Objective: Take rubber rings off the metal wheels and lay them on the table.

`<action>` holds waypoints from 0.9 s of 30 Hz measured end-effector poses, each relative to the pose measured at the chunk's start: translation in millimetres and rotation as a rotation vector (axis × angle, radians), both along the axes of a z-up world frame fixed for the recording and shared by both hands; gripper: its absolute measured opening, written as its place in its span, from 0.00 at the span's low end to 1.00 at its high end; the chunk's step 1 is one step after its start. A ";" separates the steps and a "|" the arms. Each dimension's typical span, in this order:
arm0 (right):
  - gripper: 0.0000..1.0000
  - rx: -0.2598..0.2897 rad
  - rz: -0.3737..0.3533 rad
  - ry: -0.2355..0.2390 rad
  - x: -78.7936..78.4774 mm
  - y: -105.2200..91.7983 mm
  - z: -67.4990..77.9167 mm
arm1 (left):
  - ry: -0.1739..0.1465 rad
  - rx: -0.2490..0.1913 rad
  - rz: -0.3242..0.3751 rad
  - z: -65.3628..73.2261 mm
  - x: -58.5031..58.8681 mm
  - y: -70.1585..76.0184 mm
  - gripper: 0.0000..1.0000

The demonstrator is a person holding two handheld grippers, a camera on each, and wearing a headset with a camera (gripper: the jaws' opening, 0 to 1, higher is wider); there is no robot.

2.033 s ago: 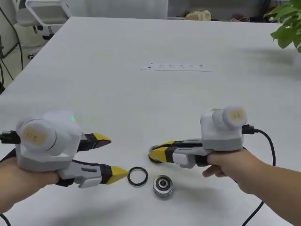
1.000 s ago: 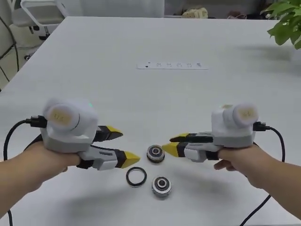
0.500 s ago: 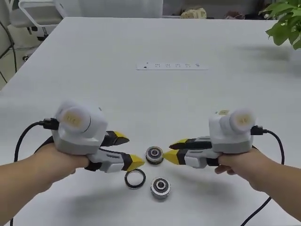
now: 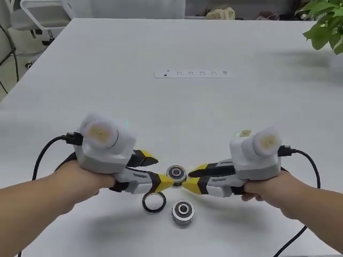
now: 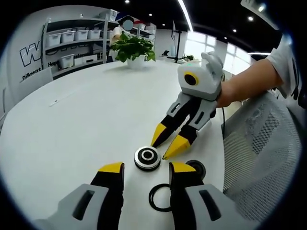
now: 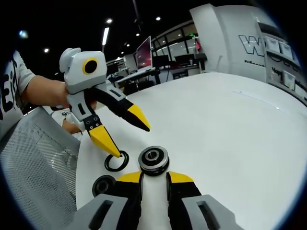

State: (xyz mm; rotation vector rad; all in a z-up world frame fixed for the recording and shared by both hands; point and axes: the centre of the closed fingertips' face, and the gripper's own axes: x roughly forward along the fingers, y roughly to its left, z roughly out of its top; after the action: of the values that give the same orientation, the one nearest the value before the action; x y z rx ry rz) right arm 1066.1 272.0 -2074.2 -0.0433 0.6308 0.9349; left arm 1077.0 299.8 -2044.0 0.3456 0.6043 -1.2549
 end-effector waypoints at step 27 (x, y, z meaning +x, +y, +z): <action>0.10 -0.001 -0.001 -0.018 3.0 0.2 -0.6 | -0.018 0.030 -0.055 -12.1 1.9 -21.2 0.13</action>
State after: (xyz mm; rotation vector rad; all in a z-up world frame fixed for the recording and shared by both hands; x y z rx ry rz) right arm 1069.1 272.2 -2074.8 -0.0519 0.6150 0.9322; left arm 1078.9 278.6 -2056.1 0.4007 0.6018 -1.2954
